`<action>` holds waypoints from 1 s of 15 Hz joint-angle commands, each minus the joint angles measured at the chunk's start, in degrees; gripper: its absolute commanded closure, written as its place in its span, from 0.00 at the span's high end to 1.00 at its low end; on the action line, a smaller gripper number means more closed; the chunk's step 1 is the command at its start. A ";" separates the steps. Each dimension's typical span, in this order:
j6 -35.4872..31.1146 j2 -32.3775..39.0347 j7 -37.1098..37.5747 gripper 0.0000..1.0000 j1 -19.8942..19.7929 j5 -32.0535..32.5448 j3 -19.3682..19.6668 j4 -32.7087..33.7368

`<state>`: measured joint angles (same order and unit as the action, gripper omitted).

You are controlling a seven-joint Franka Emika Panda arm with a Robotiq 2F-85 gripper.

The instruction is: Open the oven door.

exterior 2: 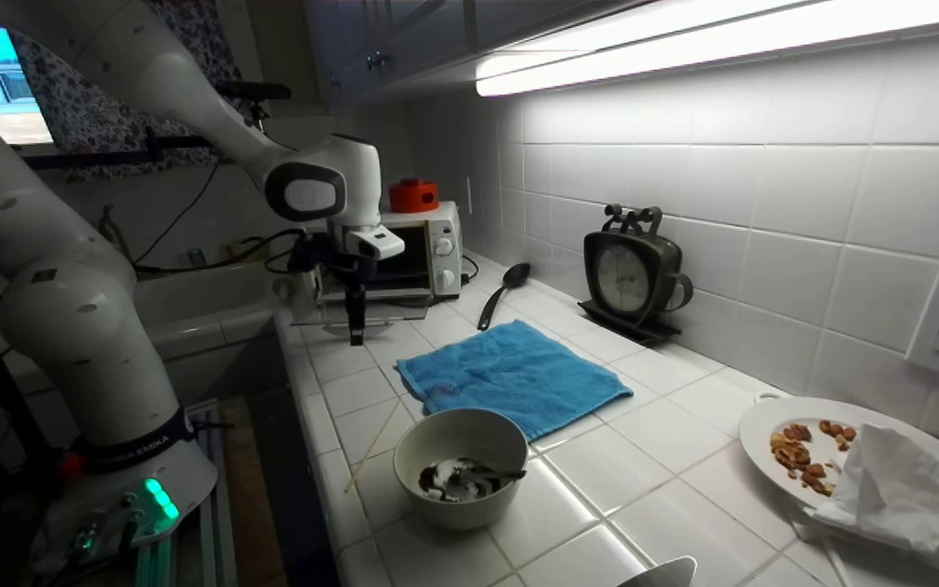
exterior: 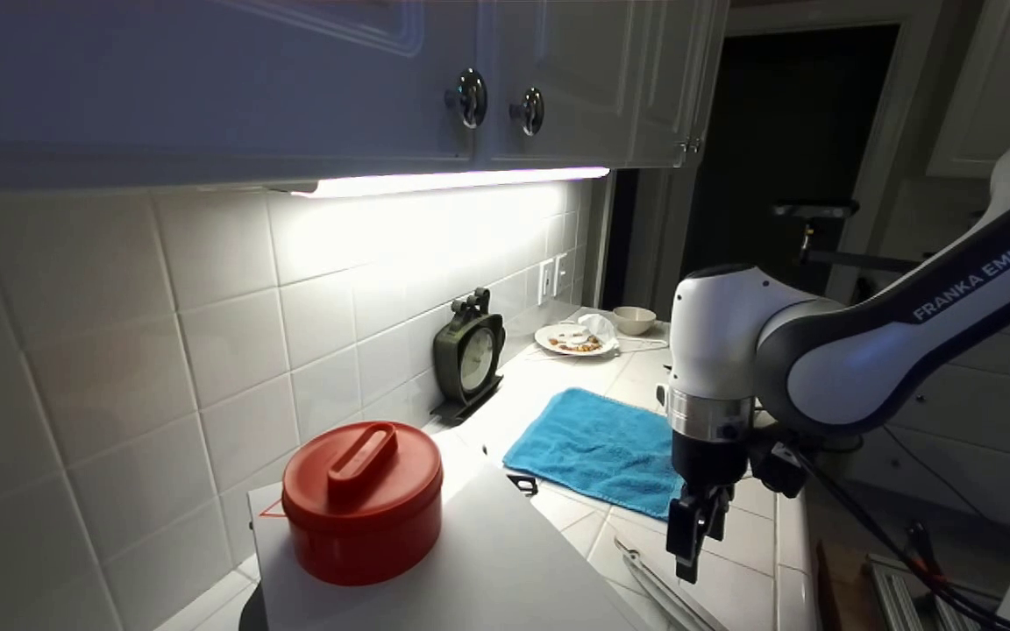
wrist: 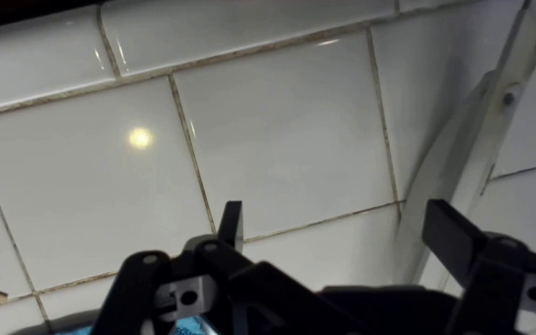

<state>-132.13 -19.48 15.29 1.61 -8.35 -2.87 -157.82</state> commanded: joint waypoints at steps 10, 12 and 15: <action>7.28 -11.67 -2.22 1.00 1.01 10.80 -4.33 0.75; 8.84 -16.06 -4.31 1.00 2.65 11.02 -5.39 1.61; 8.58 -21.89 -8.91 1.00 6.23 8.74 -5.20 2.77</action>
<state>-124.77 -34.44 10.71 4.95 1.04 -8.47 -155.11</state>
